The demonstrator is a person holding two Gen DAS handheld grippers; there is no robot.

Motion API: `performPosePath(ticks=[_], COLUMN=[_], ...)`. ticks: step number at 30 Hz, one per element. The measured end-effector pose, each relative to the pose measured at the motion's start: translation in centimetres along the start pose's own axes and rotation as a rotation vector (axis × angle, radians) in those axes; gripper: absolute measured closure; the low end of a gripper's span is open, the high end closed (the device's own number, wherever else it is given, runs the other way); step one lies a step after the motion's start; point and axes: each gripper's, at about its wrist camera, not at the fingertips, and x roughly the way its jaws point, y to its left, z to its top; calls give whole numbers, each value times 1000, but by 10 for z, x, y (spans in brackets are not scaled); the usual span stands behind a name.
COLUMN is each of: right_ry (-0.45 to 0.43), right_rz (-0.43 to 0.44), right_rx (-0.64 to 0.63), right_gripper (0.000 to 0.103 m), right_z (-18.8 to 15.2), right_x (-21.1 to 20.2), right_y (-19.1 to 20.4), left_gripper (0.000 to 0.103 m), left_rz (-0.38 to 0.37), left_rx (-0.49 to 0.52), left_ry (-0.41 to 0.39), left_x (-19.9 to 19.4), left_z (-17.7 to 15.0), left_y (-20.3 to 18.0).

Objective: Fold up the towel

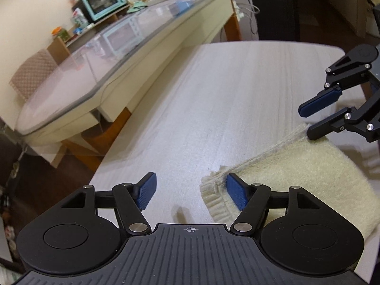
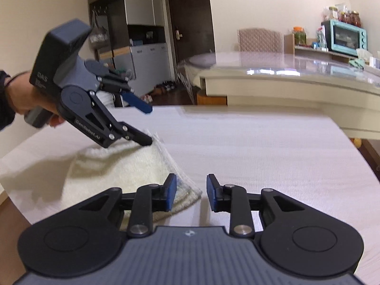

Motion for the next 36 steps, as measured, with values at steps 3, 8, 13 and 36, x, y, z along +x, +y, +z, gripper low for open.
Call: performPosePath(ticks=[3, 8, 13, 36], right_ry=[-39, -27, 35, 115], right_rz=[52, 188, 253, 338], right_rx=[-38, -163, -232, -219], right_gripper=[70, 68, 68, 68], right_z=[2, -5, -18, -36], right_x=[-16, -30, -25, -30], right_y=[8, 35, 53, 76], left_gripper=[30, 28, 28, 14], left_rz=[37, 88, 112, 259], left_rx=[-42, -144, -202, -391], left_ry=[-21, -38, -10, -70], left_x=[-24, -62, -65, -93], left_z=[-13, -51, -79, -117], left_y=[-2, -16, -29, -20])
